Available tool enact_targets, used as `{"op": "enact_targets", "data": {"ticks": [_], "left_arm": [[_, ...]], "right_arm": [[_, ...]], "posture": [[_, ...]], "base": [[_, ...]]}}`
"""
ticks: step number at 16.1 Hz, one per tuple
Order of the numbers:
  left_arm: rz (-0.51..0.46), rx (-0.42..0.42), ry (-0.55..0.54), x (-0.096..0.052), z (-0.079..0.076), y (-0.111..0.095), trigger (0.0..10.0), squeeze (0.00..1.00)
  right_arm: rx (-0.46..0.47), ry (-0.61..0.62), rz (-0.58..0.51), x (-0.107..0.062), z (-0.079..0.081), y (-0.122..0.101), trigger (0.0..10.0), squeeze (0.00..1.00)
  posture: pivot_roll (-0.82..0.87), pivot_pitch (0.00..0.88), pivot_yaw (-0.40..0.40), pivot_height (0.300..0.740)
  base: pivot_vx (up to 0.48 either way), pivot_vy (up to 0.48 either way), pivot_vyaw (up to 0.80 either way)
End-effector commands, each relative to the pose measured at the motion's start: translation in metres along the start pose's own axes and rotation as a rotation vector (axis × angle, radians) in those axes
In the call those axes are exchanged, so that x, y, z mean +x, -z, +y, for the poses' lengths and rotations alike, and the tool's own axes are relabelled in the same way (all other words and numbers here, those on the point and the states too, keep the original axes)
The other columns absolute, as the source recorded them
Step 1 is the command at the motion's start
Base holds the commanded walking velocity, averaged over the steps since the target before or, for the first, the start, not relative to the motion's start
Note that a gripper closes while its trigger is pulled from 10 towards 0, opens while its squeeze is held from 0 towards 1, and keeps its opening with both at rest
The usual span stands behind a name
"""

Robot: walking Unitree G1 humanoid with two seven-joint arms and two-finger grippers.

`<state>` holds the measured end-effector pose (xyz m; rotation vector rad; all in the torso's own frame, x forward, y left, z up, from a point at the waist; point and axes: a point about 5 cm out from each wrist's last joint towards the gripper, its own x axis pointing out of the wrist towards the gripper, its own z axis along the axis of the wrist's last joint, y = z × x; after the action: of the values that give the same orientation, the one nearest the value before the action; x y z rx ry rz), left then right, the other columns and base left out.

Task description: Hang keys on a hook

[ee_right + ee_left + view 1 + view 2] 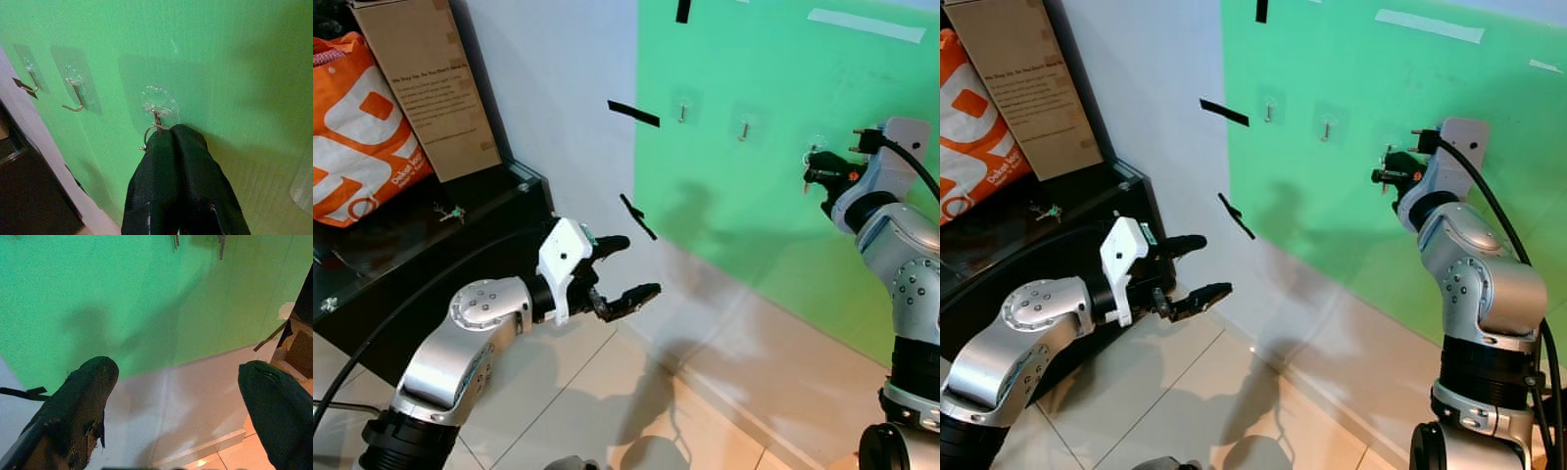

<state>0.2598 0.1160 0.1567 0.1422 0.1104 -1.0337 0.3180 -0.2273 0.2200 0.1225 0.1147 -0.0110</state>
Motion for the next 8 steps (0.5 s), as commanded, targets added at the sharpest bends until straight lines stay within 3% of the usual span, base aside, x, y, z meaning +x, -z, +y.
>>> {"op": "enact_targets", "data": {"ticks": [1, 8], "left_arm": [[0.003, 0.008, 0.000, -0.002, 0.003, -0.003, 10.0, 0.00], [0.003, 0.013, 0.003, -0.001, 0.003, -0.004, 10.0, 0.00]], "right_arm": [[-0.022, 0.054, -0.017, 0.000, -0.009, -0.004, 10.0, 0.00], [-0.134, -0.070, 0.069, -0.006, 0.014, 0.018, 10.0, 0.00]], "posture": [[-0.07, 0.000, 0.042, 0.740], [-0.07, 0.000, 0.045, 0.740]], "base": [[0.000, 0.000, 0.00], [0.000, 0.000, 0.00]]}}
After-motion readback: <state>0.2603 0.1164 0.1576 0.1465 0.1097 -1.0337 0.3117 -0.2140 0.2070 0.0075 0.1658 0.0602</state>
